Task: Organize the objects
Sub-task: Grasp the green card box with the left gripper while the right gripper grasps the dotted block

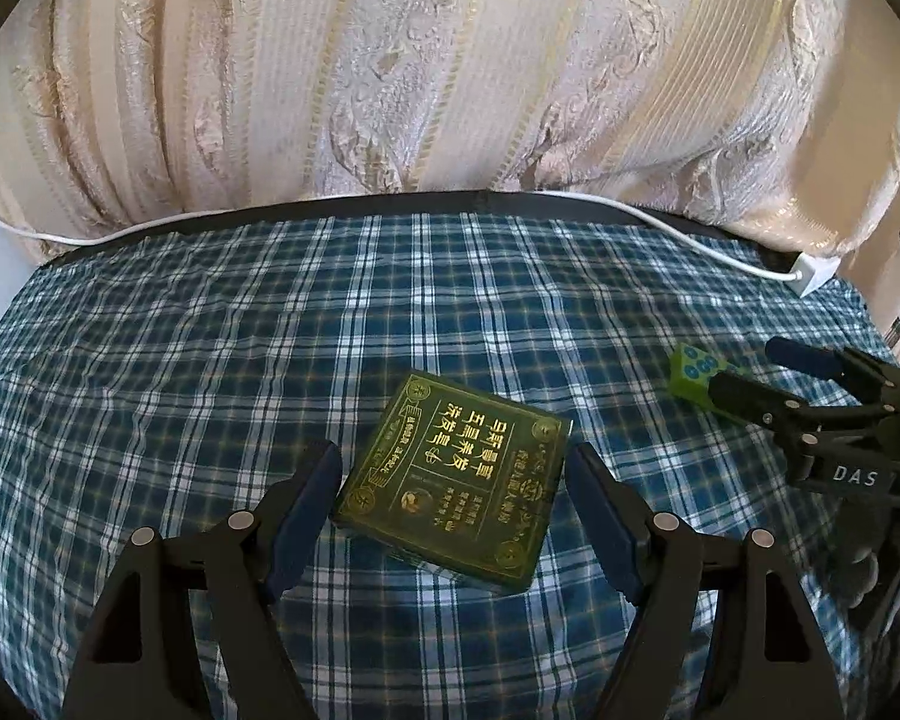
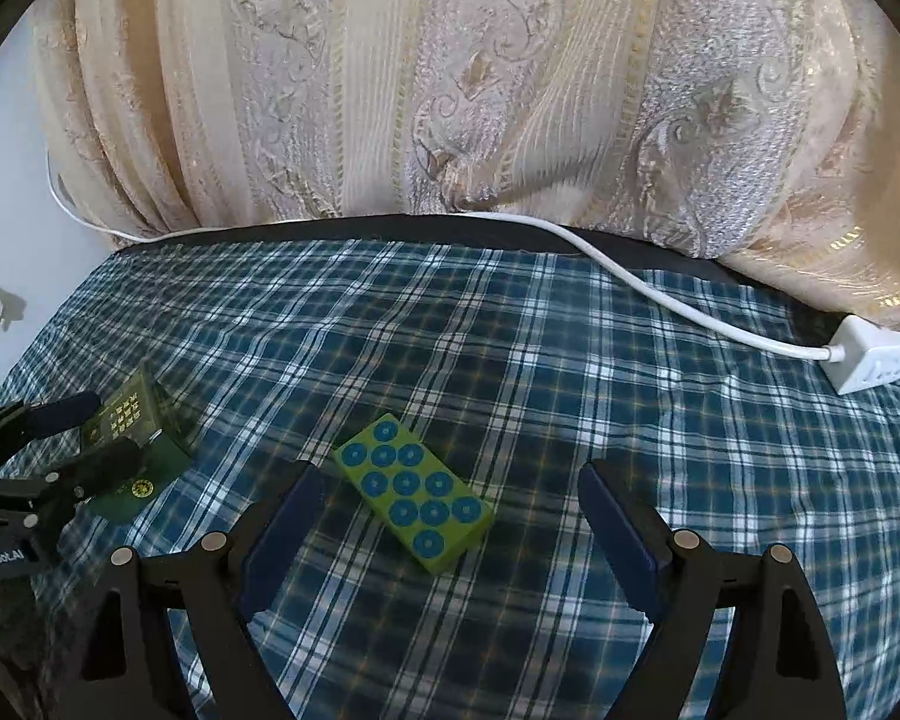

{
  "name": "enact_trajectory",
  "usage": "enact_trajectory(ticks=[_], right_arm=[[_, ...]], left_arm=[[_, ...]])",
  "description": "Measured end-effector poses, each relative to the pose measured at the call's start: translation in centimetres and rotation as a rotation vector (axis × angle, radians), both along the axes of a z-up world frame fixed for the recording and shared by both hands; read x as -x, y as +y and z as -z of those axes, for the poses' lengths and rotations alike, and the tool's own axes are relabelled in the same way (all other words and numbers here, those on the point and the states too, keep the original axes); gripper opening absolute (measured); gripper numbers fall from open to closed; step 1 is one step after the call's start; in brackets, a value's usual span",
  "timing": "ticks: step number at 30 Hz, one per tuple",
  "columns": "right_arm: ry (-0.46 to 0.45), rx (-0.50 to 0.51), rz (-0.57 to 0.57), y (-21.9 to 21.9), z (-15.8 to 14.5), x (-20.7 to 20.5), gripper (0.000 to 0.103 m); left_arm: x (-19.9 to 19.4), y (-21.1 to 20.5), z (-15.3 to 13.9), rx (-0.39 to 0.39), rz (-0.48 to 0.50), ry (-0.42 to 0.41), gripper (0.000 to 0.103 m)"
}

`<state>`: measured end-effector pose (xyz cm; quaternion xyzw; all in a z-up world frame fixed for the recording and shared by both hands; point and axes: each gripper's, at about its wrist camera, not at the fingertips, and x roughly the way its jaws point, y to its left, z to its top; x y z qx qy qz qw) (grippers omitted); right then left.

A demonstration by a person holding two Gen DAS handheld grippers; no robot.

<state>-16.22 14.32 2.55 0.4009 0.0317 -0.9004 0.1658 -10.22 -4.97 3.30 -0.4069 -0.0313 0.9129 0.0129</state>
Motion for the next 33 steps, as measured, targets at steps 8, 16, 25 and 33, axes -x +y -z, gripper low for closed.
enact_trajectory(ticks=[8, 16, 25, 33], right_arm=[[-0.009, -0.055, -0.061, -1.7, 0.3, 0.2, 0.08], [-0.042, -0.086, -0.053, -1.9, 0.9, 0.4, 0.054], [-0.038, -0.089, -0.06, -1.9, 0.7, -0.8, 0.033], [-0.047, -0.061, -0.061, -1.4, 0.6, -3.2, 0.033]], left_arm=[[0.3, -0.3, 0.7, 0.01, -0.006, -0.023, 0.078], [1.1, -0.5, 1.6, 0.017, -0.026, -0.059, 0.078], [1.4, -0.1, 1.9, 0.029, -0.021, -0.068, 0.074], [0.8, 0.3, 1.3, 0.032, -0.015, -0.048, 0.073]])
